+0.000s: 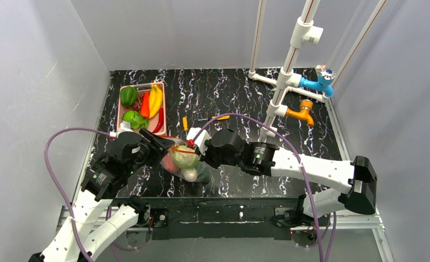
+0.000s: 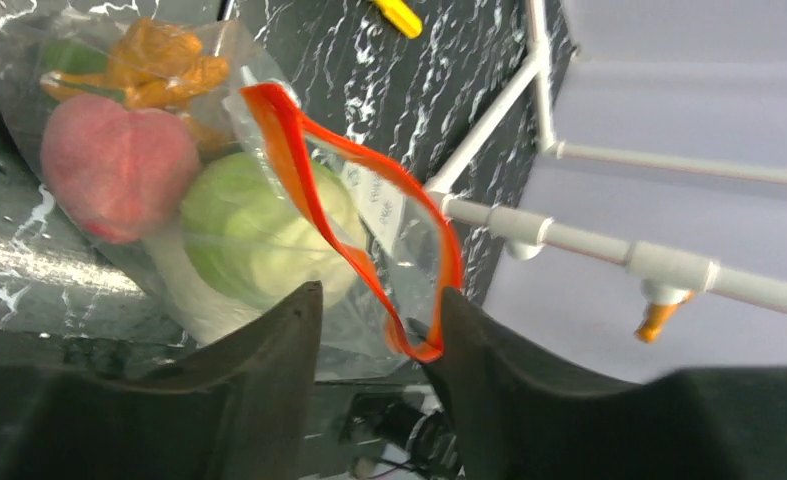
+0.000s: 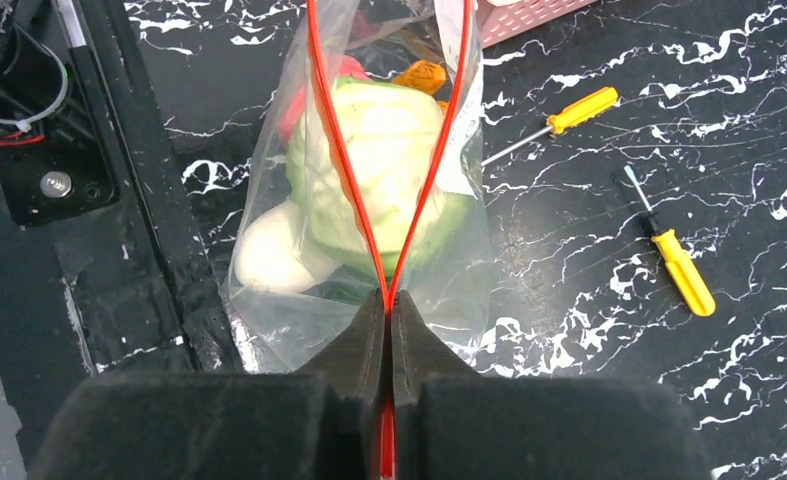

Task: Place the food in the zip-top bag and seal the zipper
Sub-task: Adjust the zipper food storage bag at the center of the board.

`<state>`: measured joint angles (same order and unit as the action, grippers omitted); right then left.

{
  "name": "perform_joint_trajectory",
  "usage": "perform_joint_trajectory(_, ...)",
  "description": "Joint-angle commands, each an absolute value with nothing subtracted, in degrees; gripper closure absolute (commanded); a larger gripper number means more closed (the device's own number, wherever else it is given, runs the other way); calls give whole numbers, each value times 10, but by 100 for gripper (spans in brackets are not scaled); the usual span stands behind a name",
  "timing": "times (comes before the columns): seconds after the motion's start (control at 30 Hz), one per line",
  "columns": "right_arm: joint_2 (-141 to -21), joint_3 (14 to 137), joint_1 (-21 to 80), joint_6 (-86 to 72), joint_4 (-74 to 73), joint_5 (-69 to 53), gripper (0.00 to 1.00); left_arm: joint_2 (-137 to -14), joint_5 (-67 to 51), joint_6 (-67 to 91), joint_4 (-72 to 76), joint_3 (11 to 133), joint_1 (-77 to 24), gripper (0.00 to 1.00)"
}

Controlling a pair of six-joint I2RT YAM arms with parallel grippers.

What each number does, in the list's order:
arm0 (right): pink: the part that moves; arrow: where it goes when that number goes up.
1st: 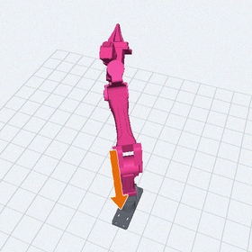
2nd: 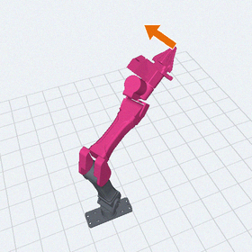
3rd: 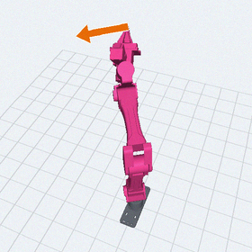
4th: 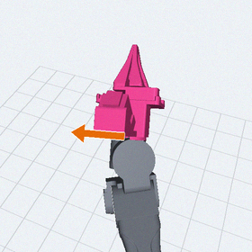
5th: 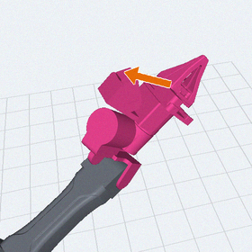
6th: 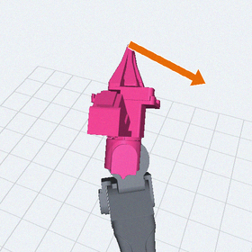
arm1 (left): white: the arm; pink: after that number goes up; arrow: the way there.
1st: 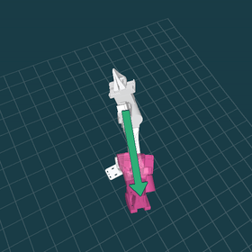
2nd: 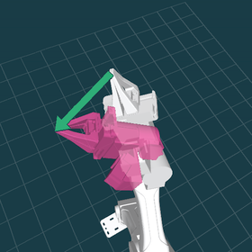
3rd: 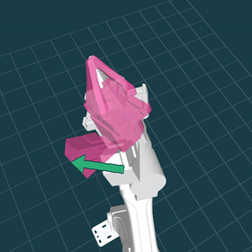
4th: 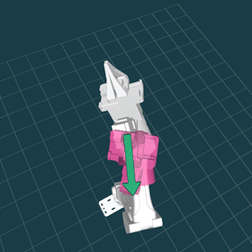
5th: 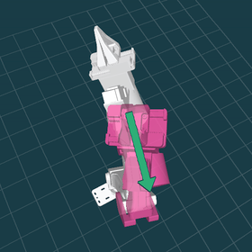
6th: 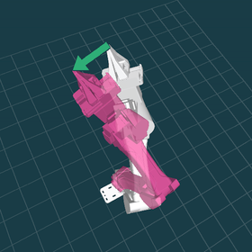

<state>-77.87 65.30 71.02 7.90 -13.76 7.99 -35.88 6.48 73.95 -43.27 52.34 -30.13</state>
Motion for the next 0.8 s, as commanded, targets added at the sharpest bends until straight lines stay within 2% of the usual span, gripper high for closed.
perform_joint_trajectory(0.0,-752,692,707,106,-152,80,99,-328,116,643,-486,586,-301,36)
perform_joint_trajectory(0.03,-747,698,699,118,-167,51,99,-318,111,602,-490,597,-301,26)
perform_joint_trajectory(0.07,-745,705,690,125,-185,20,99,-313,101,552,-484,608,-301,21)
perform_joint_trajectory(0.13,-747,724,673,135,-223,-45,99,-301,66,453,-467,628,-301,16)
perform_joint_trajectory(0.2,-754,745,662,152,-258,-94,99,-295,-10,328,-438,638,-301,16)
perform_joint_trajectory(0.37,-797,802,616,185,-323,-217,99,-344,-216,127,-406,613,-301,18)
perform_joint_trajectory(0.43,-818,834,593,189,-355,-260,99,-374,-259,66,-409,606,-302,21)
perform_joint_trajectory(0.53,-835,866,576,195,-381,-287,99,-382,-285,-15,-388,606,-302,21)
perform_joint_trajectory(0.6,-839,873,574,199,-391,-295,99,-368,-312,-90,-362,597,-302,18)
perform_joint_trajectory(0.77,-837,869,570,199,-395,-319,99,-369,-397,-261,-363,597,-302,2)
